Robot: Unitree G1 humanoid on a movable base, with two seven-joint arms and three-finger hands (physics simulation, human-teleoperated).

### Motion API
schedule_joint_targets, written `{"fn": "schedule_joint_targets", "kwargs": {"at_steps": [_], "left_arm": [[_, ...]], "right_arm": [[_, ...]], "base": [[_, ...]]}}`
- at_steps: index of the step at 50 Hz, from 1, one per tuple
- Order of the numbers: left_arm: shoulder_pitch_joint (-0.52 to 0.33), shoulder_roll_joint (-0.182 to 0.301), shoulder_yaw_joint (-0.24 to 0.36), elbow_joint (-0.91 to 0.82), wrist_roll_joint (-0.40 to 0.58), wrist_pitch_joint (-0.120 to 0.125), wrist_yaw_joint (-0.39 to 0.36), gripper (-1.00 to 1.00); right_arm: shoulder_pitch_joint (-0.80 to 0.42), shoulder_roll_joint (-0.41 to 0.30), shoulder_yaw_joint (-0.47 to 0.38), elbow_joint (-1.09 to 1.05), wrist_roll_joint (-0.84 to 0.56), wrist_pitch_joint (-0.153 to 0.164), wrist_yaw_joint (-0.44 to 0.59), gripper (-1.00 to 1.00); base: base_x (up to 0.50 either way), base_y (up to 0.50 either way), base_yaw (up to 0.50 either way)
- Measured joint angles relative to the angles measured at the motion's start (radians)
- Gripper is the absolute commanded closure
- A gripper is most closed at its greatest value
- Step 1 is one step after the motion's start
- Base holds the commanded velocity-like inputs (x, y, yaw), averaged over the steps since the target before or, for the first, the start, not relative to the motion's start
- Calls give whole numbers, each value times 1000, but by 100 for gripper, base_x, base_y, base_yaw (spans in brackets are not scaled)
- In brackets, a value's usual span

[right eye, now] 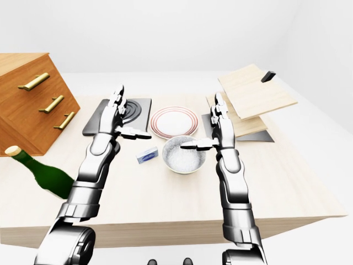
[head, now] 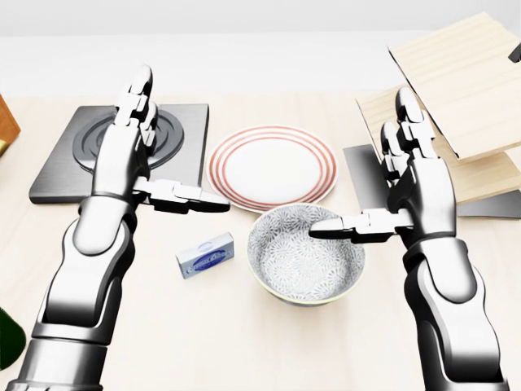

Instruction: Pick up the cream cheese and put it in the bowl.

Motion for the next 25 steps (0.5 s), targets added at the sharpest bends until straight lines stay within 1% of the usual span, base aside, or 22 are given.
{"fn": "schedule_joint_targets", "kwargs": {"at_steps": [11,25], "left_arm": [[32,-8,-5,-5,-2,0,-35,-100],[46,-11,-7,5,2,0,-46,-100]], "right_arm": [[15,5,2,-17,1,0,4,-100],[21,12,9,6,-5,0,4,-100]], "base": [[0,0,0],[0,0,0]]}}
